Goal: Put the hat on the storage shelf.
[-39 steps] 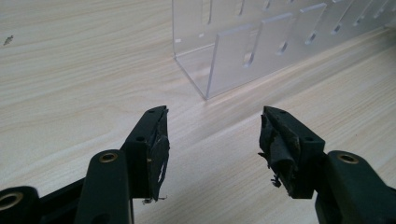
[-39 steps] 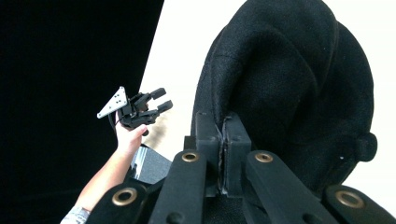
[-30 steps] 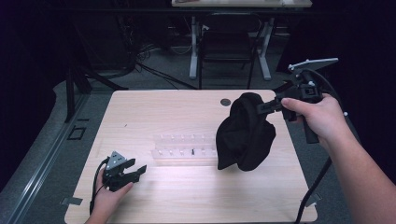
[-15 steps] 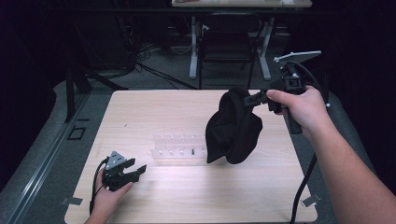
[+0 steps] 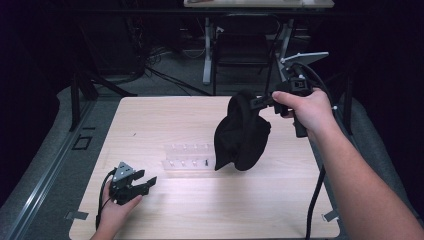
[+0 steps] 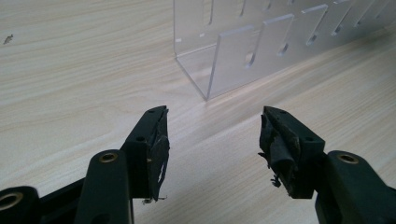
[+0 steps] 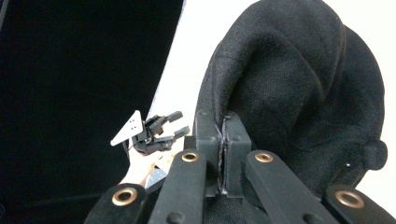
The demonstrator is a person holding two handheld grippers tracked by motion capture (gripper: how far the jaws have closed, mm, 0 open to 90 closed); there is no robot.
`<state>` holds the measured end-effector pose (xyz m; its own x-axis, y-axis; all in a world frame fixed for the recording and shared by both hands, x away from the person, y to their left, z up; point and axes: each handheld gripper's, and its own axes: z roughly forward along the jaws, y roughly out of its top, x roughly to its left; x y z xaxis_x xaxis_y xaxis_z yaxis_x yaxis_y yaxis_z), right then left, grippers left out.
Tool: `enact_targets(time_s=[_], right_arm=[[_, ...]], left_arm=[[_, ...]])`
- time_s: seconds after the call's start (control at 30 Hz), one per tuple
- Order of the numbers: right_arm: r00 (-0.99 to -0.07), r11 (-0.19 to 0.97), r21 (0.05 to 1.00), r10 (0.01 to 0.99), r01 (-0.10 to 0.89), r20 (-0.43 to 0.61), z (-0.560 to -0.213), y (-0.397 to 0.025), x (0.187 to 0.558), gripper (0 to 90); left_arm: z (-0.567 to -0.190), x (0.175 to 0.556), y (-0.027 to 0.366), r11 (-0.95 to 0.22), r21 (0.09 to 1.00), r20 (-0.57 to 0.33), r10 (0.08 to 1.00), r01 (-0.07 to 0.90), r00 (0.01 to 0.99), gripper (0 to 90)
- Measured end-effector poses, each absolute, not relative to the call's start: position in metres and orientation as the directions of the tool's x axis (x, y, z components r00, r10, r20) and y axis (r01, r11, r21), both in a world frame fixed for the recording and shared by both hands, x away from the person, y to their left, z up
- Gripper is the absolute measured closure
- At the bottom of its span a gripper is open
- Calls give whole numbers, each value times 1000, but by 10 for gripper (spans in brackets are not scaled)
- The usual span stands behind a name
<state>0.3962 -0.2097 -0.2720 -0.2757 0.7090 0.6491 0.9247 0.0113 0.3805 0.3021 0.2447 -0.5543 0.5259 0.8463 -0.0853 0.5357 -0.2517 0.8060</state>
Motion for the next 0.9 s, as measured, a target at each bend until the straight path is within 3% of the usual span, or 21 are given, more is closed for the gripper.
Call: enact_targets(time_s=[0.9], right_arm=[[-270,-6,389,711,921,649,-283,-176,420,883]], left_arm=[[-554,302,245,-249,808,-89,844,534,528,427]])
